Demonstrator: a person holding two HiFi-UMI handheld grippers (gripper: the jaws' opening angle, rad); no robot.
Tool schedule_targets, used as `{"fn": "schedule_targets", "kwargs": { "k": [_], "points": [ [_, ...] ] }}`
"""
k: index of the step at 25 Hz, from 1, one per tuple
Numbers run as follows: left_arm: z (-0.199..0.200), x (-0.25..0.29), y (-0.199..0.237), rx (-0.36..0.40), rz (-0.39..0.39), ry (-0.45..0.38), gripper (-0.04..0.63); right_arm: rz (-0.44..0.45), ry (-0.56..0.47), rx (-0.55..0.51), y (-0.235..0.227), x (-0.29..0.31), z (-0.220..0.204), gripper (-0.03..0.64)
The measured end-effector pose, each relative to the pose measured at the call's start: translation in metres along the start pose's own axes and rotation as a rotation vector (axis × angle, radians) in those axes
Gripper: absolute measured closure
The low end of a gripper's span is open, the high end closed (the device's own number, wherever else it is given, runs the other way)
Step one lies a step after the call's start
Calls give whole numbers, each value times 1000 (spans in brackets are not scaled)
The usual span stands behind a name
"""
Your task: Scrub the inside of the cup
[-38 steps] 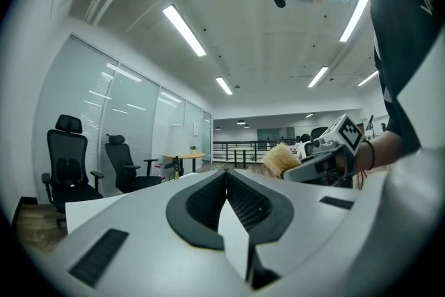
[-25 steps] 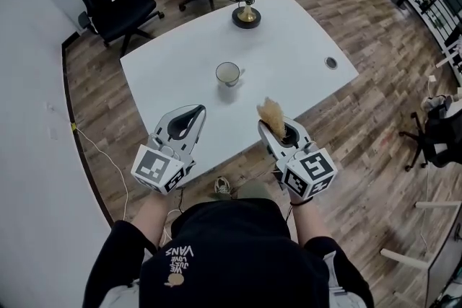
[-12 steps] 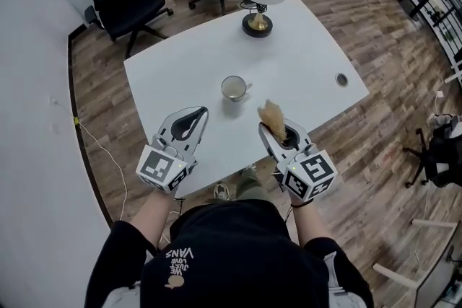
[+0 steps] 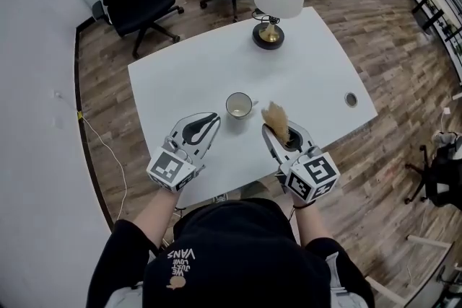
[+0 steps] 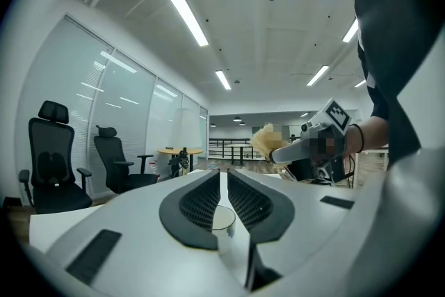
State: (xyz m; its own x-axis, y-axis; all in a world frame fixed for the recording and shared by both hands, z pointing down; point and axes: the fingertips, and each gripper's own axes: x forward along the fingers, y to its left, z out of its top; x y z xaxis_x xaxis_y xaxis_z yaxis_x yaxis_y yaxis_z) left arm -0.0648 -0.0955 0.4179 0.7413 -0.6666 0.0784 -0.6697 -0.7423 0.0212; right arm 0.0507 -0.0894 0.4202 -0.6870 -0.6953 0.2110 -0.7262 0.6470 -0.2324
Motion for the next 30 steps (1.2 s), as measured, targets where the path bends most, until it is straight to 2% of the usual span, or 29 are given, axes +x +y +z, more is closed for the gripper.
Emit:
{"fn": "schedule_targets", "kwargs": {
  "k": [1,7,12,15,21,30],
  "points": [
    [-3,4,0,-1,-12,-2,570,1,2,1,-3,2,0,522],
    [-20,22,2,-8,-52,13,417,6,15,10,-15,13,-3,522],
    [-30,34,7,-21,-51,34,296,7,24,15,-23,18,-3,522],
    [-40,40,8,-4,-61,52,240,9,28,15,-26,21,-4,522],
    [-56,53,7,20,-78,64,195,20,42,14,-31,25,-5,522],
    [-87,79,17,18,-102,119,189,32,79,20,-41,28,-15,522]
  ]
}}
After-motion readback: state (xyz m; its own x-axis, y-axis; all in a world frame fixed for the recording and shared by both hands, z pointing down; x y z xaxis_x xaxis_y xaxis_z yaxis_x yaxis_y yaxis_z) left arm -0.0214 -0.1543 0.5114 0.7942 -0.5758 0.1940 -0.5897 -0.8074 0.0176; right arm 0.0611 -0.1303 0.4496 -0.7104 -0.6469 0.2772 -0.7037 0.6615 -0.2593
